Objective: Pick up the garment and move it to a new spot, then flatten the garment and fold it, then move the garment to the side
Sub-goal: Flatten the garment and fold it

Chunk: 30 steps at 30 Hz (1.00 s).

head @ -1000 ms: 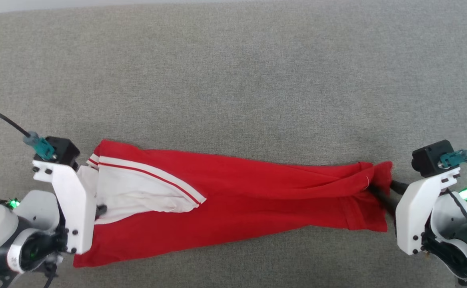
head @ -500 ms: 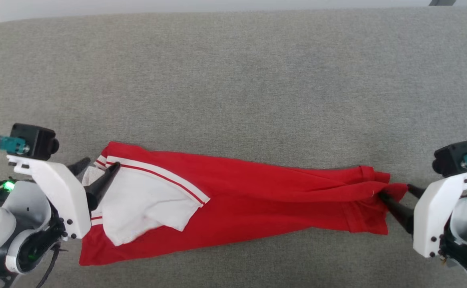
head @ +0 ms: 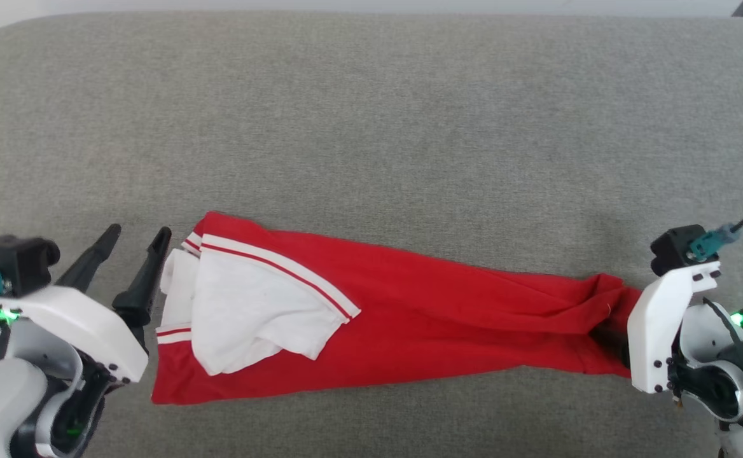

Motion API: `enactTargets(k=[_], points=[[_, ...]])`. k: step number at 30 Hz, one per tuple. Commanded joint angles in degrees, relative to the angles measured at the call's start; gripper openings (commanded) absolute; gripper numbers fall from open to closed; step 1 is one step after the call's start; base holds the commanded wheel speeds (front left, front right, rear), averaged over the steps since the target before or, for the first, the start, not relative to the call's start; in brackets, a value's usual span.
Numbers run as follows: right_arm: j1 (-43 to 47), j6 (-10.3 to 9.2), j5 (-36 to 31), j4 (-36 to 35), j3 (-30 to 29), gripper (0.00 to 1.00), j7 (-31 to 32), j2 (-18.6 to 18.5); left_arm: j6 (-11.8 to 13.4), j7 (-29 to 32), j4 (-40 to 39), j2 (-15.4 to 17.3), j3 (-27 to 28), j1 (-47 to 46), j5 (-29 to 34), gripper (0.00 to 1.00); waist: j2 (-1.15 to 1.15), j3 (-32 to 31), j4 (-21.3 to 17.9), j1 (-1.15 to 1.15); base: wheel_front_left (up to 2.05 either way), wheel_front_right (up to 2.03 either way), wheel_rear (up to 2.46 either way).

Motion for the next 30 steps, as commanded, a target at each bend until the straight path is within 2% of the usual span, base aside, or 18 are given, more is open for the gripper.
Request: enactTargets(k=[1, 2, 3, 4, 10, 14, 15, 17, 22, 30], points=[[0.0, 0.03, 1.0, 2.5, 2.4, 1.0, 0.1, 0.7, -0.3, -2.2, 0.7, -1.1, 0.7, 1.3, 0.2, 1.0, 0.0, 0.1, 0.6, 0.0, 0.0, 0.0, 0.0], [-0.2, 0.05, 1.7, 3.7, 3.5, 0.89, 0.5, 0.7, -0.2, -3.5, 1.4, -1.3, 0.8, 1.7, 0.9, 1.0, 0.0, 0.1, 0.9, 0.0, 0.0, 0.0, 0.0], [-0.4, 0.09, 2.5, 4.7, 4.5, 0.25, 0.4, 0.7, -0.4, -4.6, 2.1, -1.9, 1.0, 2.2, 1.1, 1.0, 0.0, 0.0, 1.2, 0.0, 0.0, 0.0, 0.0], [-0.6, 0.09, 3.1, 5.4, 5.0, 0.0, -0.1, 0.4, -0.6, -5.5, 2.7, -2.6, 1.2, 2.6, 1.3, 1.0, 0.0, 0.0, 1.5, 0.0, 0.0, 0.0, 0.0], [-2.7, 0.06, 7.0, 5.9, 4.5, 0.0, -1.2, -1.5, -1.3, -8.3, 6.0, -6.3, 5.4, 6.1, 3.4, 1.0, 0.0, -0.6, 2.3, 0.0, 0.0, 0.0, 0.0], [-2.8, 0.02, 8.7, 4.0, 2.5, 0.0, -0.9, -3.1, -2.7, -8.4, 6.8, -10.3, 12.0, 9.8, 7.9, 1.0, 0.0, -1.4, 2.5, 0.0, 0.0, 0.0, 0.0], [-2.5, 0.02, 9.2, 3.2, 1.1, 0.0, -0.5, -3.8, -3.7, -8.4, 6.9, -12.4, 15.3, 12.2, 10.5, 1.0, 0.0, -1.9, 2.5, 0.0, 0.0, 0.0, 0.0], [-2.0, 0.02, 9.5, 2.5, -0.5, 0.0, -0.2, -4.4, -4.9, -8.4, 6.7, -14.6, 18.6, 14.4, 13.2, 1.0, 0.0, -2.4, 2.5, 0.0, 0.0, 0.0, 0.0], [-1.4, 0.02, 9.0, 1.9, -5.9, 0.0, 0.8, -5.6, -8.7, -8.4, 7.0, -19.6, 24.6, 19.9, 18.2, 1.0, 0.0, -3.6, 2.2, 0.0, 0.0, 0.0, 0.0], [-2.0, 0.02, 5.3, 4.8, -15.6, 0.0, 1.9, -8.7, -13.1, -8.4, 7.6, -26.3, 32.3, 23.6, 24.5, 1.0, 0.0, -4.5, 1.6, 0.0, 0.0, 0.0, 0.0]])
